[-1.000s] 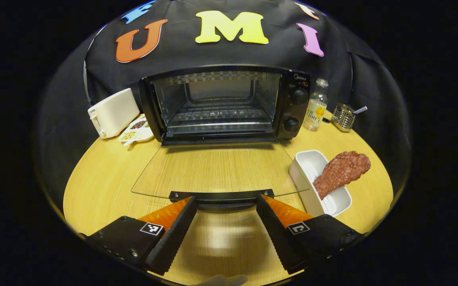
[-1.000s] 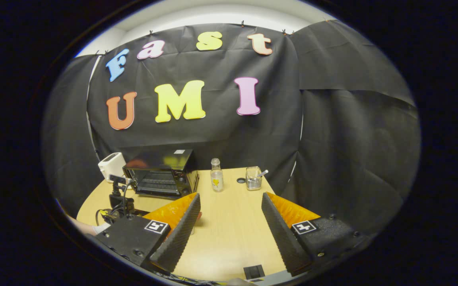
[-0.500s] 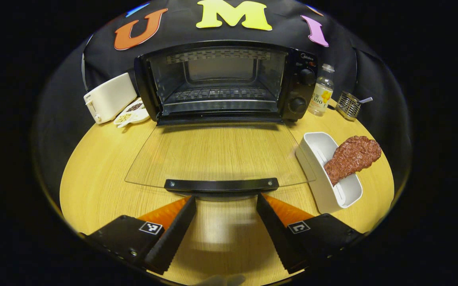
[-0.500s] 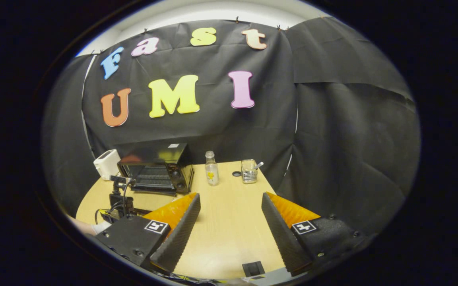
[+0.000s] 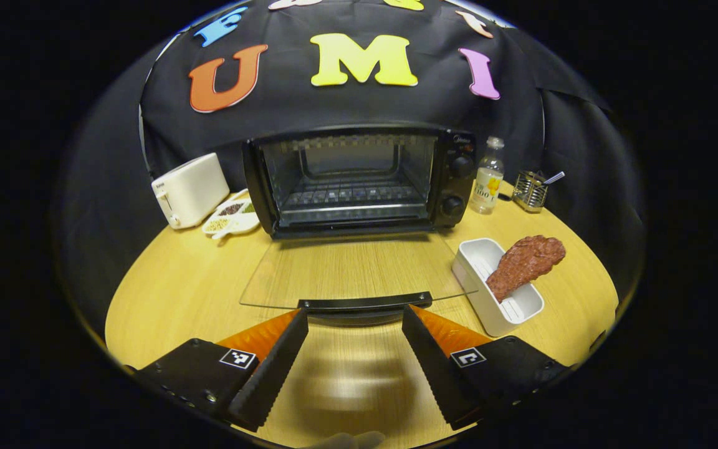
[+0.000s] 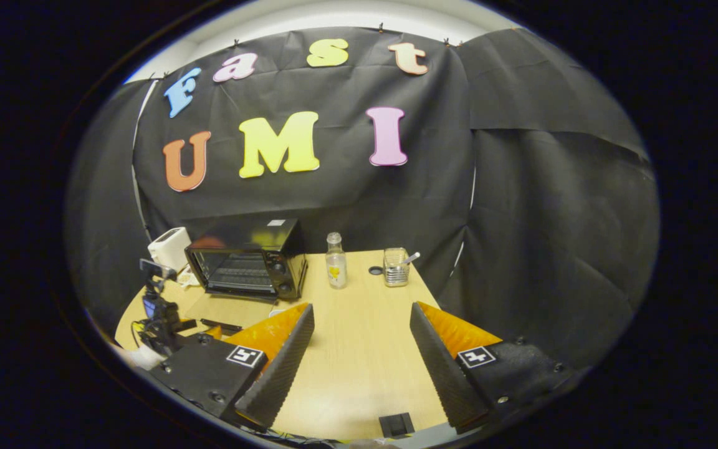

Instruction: Open the electric oven with the left hand, put the food in, and close the electric oven.

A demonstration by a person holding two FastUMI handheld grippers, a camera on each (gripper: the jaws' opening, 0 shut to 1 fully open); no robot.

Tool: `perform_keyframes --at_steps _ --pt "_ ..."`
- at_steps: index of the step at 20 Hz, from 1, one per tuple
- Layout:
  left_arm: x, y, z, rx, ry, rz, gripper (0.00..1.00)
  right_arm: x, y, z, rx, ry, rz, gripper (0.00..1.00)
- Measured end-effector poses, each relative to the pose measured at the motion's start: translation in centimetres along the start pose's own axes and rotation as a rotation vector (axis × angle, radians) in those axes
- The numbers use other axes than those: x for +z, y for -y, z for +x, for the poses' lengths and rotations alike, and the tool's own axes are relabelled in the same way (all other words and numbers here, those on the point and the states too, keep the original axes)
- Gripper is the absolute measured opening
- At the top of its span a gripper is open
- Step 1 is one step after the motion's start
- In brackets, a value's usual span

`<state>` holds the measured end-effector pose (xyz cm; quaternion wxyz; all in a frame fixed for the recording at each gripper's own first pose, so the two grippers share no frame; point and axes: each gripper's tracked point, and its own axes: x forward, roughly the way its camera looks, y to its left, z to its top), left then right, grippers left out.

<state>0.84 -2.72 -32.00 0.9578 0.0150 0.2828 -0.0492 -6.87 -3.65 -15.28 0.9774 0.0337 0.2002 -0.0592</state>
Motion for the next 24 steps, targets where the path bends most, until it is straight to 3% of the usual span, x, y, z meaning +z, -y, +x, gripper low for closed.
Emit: perform_keyframes --at_steps 5,11,14,18,19,20,21,23,24 --pt "4.7 -1.3 -6.1 -0.021 0.152 0.036 0.97 -3.0 -2.5 4.9 0.117 -0.103 0.005 0.98" --pt "9.0 -3.6 -12.2 0.047 0.247 -0.002 0.97 -7.1 -7.4 12.8 0.317 -0.275 0.028 0.93" --pt "10.0 -4.6 -14.6 0.127 0.251 -0.029 0.97 -9.5 -9.8 16.6 0.412 -0.387 0.079 0.9" --pt "10.5 -5.1 -16.7 0.234 0.233 -0.071 0.97 -12.4 -11.9 20.2 0.528 -0.541 0.154 0.81" --pt "10.7 -5.4 -17.2 0.264 0.229 -0.079 0.97 -12.9 -12.1 20.9 0.549 -0.579 0.177 0.72" --pt "10.9 -5.4 -17.6 0.29 0.226 -0.091 0.97 -13.1 -12.4 21.3 0.573 -0.601 0.214 0.77" --pt "11.1 -5.3 -18.0 0.309 0.224 -0.109 0.97 -13.3 -12.6 21.8 0.583 -0.622 0.256 0.69" --pt "11.4 -5.1 -18.5 0.341 0.217 -0.153 0.97 -13.6 -12.6 22.2 0.607 -0.677 0.331 0.41" --pt "11.4 -4.9 -18.7 0.355 0.212 -0.175 0.97 -13.8 -12.8 22.1 0.621 -0.707 0.369 0.44"
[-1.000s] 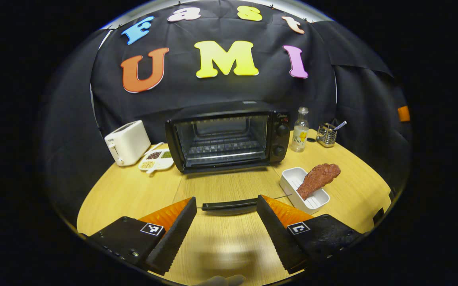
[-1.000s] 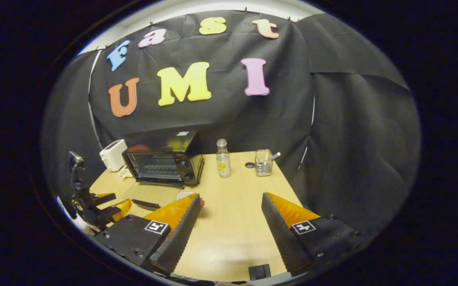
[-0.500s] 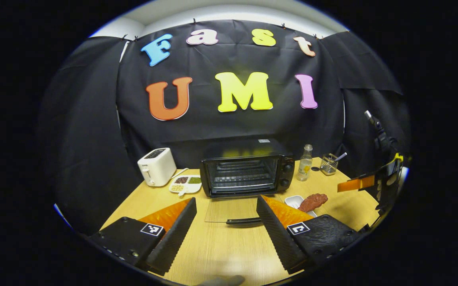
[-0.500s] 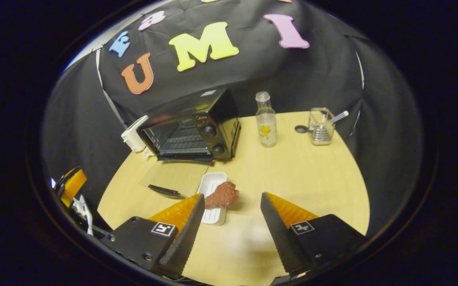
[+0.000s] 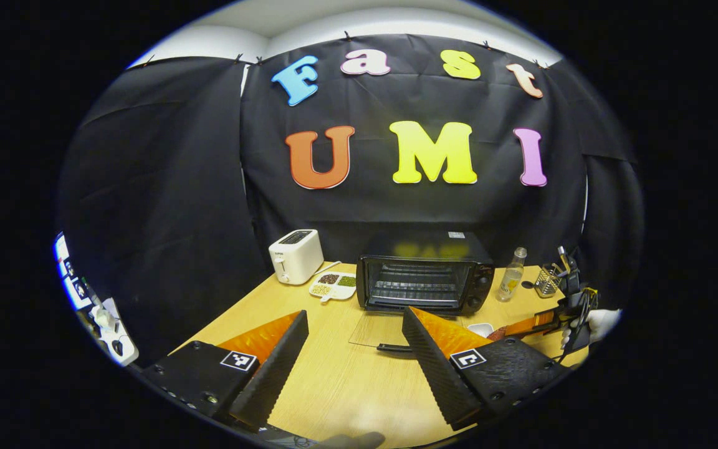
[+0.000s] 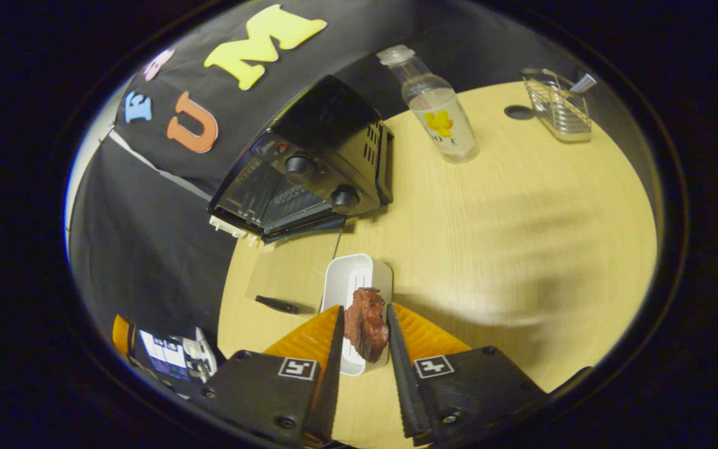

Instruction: Open the electric oven with the left hand, put the food in, and close the electric oven.

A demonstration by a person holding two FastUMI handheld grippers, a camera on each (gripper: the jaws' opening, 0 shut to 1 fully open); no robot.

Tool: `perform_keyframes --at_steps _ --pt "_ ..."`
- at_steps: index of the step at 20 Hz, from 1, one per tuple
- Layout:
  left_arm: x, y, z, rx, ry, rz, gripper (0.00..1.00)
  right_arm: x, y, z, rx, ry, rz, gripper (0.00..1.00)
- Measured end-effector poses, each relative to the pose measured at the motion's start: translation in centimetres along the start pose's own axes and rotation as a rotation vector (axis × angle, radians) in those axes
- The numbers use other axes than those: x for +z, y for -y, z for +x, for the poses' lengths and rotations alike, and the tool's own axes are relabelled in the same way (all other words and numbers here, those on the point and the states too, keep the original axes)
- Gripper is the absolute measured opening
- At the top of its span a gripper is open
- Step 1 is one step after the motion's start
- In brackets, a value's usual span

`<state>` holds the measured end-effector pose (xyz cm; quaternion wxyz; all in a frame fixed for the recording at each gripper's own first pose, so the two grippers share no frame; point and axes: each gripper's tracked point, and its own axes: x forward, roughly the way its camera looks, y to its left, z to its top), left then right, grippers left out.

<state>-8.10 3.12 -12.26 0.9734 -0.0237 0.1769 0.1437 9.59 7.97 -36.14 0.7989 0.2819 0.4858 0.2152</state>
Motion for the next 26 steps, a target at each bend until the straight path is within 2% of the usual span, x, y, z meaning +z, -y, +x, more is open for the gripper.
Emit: perform_keyframes --at_steps 1,4,9,12,15,20,23,26 --pt "0.3 0.0 -0.1 0.014 -0.004 -0.016 0.97 -0.2 0.0 0.0 0.022 -0.028 0.034 0.33" --pt "0.3 -0.3 -0.6 0.057 -0.018 -0.03 0.97 -0.3 0.4 0.1 0.047 -0.059 0.091 0.2" --pt "0.6 -1.3 -1.4 0.089 -0.003 -0.038 0.97 0.3 -0.7 -0.6 0.048 -0.063 0.011 0.16" --pt "0.6 -1.9 -1.1 0.074 0.002 -0.046 0.97 1.8 -2.6 -2.1 0.055 -0.008 -0.019 0.15" --pt "0.7 -2.5 -0.2 0.032 0.003 -0.046 0.97 3.5 -5.5 -3.4 0.074 0.087 0.0 0.15" --pt "1.9 -4.1 0.6 -0.073 0.01 0.021 0.97 4.6 -11.2 -1.9 0.142 0.279 0.185 0.15" --pt "2.7 -5.5 0.6 -0.132 0.003 0.036 0.97 4.0 -13.8 2.0 0.189 0.38 0.338 0.15" --pt "3.4 -7.7 0.6 -0.151 0.005 0.023 0.97 4.2 -15.2 6.2 0.216 0.488 0.479 0.15"
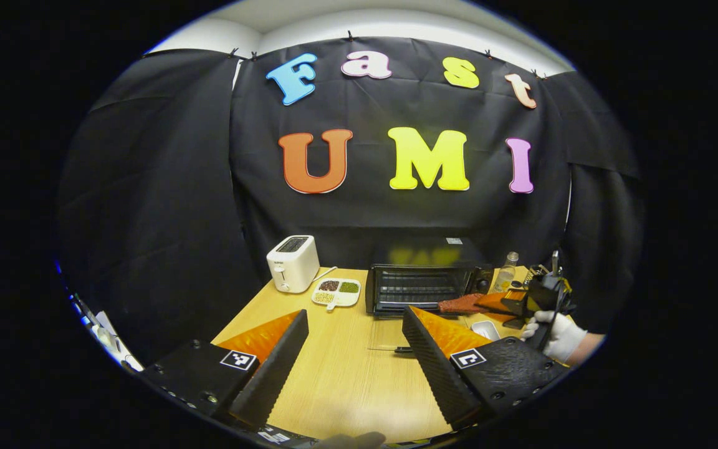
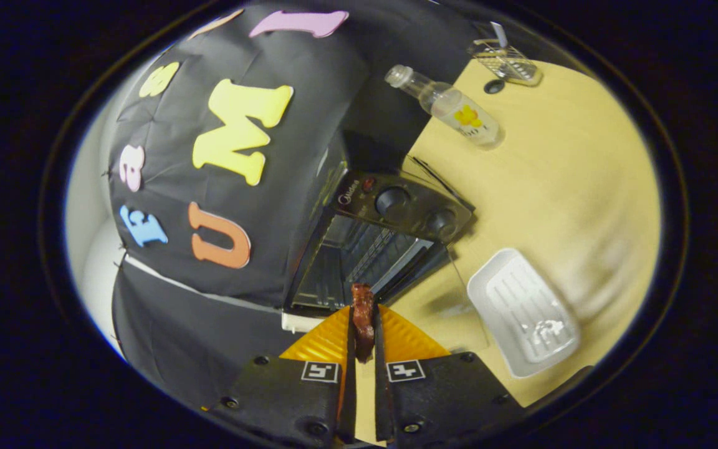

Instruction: Open the electric oven with the left hand, put the food in, and close the electric oven.

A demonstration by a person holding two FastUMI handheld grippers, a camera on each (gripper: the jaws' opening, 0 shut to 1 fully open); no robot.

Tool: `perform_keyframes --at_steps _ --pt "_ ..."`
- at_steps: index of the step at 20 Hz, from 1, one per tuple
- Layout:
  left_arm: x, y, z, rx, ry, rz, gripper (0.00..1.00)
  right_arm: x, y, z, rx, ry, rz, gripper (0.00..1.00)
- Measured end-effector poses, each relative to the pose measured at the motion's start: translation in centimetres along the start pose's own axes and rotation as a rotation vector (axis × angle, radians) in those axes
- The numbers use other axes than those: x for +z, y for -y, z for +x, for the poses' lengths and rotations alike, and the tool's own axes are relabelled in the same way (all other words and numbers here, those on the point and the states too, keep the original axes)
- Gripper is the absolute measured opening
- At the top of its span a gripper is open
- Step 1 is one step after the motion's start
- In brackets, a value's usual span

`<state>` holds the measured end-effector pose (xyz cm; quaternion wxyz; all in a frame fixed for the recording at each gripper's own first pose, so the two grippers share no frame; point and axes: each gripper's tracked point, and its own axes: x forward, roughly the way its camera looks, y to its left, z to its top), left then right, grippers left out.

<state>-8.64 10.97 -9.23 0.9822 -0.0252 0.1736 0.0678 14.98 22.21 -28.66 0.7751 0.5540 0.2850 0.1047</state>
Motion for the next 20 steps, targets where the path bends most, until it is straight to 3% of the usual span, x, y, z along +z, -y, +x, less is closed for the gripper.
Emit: perform_keyframes --at_steps 6,14,17,20 --pt "-1.1 -5.0 -0.9 0.051 -0.041 -0.019 0.98 -1.2 0.5 7.1 0.0 0.21 0.199 0.15" --pt "-3.4 -10.2 -1.2 0.177 -0.109 -0.047 0.97 1.8 0.2 12.2 -0.035 0.343 0.142 0.15" --pt "-3.9 -10.9 -0.6 0.215 -0.127 -0.042 0.97 1.9 -0.3 14.3 -0.032 0.339 0.116 0.15" --pt "-3.6 -10.9 0.8 0.206 -0.133 -0.044 0.97 1.6 -0.4 15.1 -0.059 0.322 0.038 0.19"
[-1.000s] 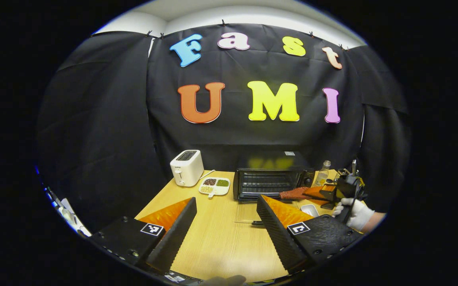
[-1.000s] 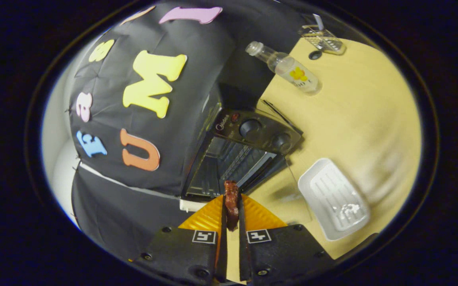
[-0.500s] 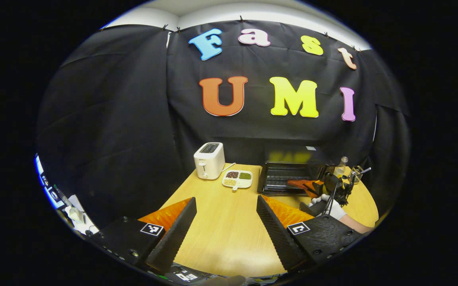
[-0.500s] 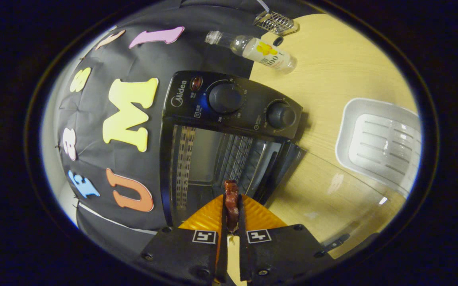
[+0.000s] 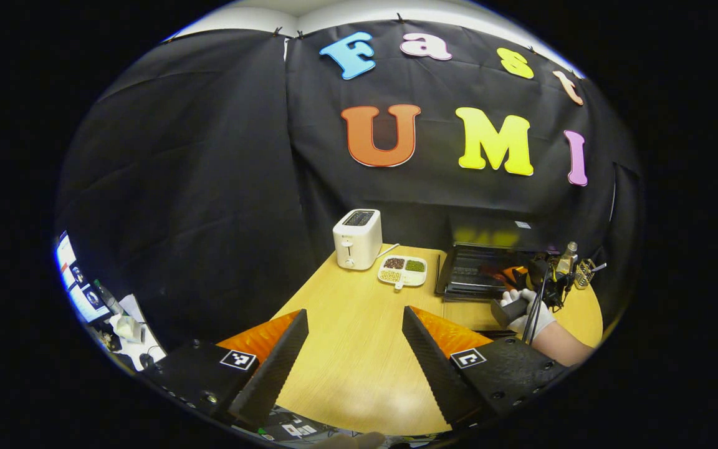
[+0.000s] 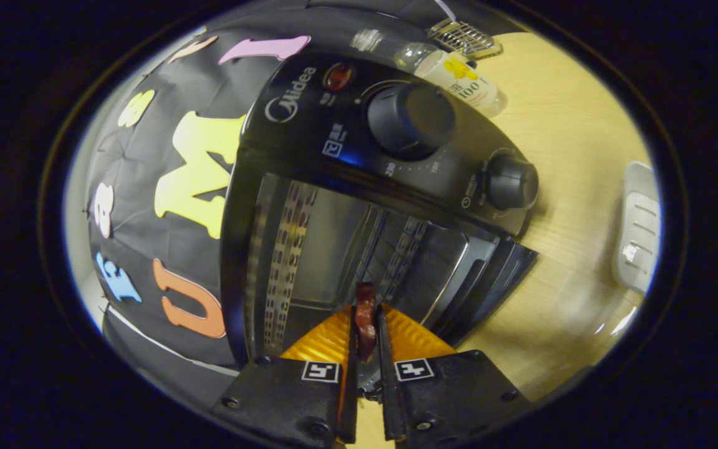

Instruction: Open the electric oven with the left hand, put the food in, and close the electric oven.

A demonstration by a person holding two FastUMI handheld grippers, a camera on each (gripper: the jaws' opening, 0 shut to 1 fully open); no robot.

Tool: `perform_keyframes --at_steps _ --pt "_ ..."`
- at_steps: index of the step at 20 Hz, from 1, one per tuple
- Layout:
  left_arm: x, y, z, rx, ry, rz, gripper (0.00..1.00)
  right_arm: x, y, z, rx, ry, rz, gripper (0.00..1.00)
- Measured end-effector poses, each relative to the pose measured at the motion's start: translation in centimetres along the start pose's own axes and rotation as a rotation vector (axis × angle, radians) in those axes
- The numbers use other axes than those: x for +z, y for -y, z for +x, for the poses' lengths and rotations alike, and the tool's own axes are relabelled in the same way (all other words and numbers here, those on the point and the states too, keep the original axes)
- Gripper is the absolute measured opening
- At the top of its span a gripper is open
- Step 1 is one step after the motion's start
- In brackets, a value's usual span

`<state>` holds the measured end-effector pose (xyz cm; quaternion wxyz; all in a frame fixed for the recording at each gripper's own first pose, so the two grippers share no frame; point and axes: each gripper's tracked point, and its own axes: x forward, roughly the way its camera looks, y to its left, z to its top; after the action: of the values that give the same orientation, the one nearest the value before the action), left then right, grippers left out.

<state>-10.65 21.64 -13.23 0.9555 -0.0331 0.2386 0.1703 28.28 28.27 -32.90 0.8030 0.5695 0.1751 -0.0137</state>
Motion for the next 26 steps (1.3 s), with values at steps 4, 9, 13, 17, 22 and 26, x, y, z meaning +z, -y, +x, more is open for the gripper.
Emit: perform_keyframes --at_steps 4,9,13,17,22,26 --pt "1.1 2.1 1.0 -0.036 0.009 -0.001 0.97 1.2 1.4 -1.3 -0.074 0.005 -0.145 0.73" --pt "1.0 3.8 1.8 -0.08 0.011 -0.002 0.97 1.3 2.3 -2.8 -0.083 -0.041 -0.364 0.99" --pt "1.2 4.6 1.8 -0.103 0.026 -0.002 0.97 0.7 1.9 -4.4 -0.06 -0.086 -0.435 0.99" --pt "1.1 5.1 1.4 -0.128 0.045 0.001 0.97 0.8 0.7 -6.8 -0.024 -0.122 -0.551 0.99" --pt "0.8 5.9 0.5 -0.155 0.088 0.018 0.98 3.7 -1.1 -12.0 -0.018 -0.085 -0.72 0.99" --pt "0.1 7.3 -0.1 -0.192 0.124 0.053 0.98 7.6 -2.9 -17.6 -0.032 -0.027 -0.887 1.0"
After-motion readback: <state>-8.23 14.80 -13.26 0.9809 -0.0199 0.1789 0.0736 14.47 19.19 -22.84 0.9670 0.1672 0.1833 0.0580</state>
